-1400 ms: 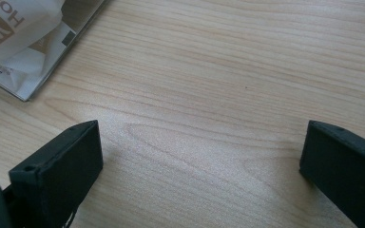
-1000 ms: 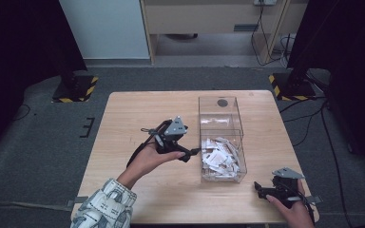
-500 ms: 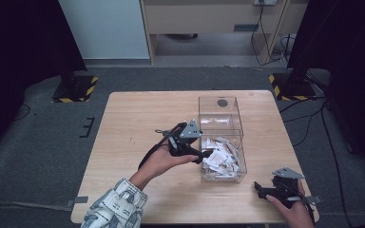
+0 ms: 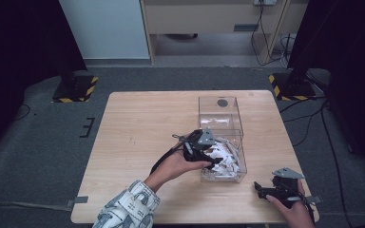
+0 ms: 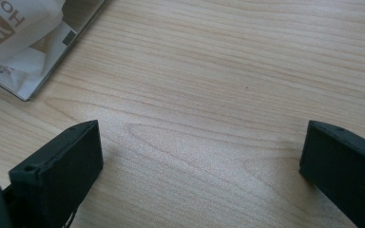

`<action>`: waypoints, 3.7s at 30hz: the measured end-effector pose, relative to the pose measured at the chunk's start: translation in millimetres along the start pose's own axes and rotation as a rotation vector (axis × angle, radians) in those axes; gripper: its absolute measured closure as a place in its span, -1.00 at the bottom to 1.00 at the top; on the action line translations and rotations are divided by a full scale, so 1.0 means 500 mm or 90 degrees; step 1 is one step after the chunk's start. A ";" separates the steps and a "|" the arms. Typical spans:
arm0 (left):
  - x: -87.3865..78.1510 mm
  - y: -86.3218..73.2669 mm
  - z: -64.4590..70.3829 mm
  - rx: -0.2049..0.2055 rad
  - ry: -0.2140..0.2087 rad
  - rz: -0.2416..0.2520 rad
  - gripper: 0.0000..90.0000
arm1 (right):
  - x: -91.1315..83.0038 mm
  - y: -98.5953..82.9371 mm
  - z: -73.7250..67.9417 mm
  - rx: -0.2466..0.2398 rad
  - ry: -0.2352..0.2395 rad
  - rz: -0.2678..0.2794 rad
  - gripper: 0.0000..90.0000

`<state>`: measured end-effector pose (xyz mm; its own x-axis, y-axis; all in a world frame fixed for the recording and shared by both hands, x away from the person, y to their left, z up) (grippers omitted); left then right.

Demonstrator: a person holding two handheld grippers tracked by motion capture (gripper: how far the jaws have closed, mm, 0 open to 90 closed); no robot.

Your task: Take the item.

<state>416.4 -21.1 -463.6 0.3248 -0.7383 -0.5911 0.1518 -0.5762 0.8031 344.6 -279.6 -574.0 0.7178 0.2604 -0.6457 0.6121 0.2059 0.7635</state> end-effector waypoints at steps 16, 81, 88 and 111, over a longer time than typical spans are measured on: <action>0.039 -0.017 -0.008 -0.010 0.003 -0.049 -0.24 | 0.000 0.000 0.000 -0.002 0.002 0.000 -0.98; 0.055 -0.003 -0.002 -0.018 0.001 -0.057 1.00 | 0.000 0.000 0.000 -0.002 0.002 0.000 -0.98; 0.054 0.023 0.021 -0.031 -0.009 -0.022 0.57 | 0.000 0.000 0.000 -0.002 0.002 0.000 -0.98; 0.093 0.027 0.050 -0.034 -0.030 -0.064 0.47 | 0.000 0.000 0.000 -0.003 0.001 0.000 -0.98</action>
<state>410.4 -71.7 -482.0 0.2616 -0.6936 -0.6712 0.2311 -0.6302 0.7413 344.6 -279.5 -574.0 0.7166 0.2625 -0.6461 0.6112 0.2099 0.7632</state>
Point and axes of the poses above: each handheld gripper's, and its own axes: x roughly forward along the jaws, y roughly out of its top, z roughly to its right, the point moved 5 cm from there along x, roughly forward along the jaws, and after that the axes turned 5 degrees about z, right-handed, at the moved point
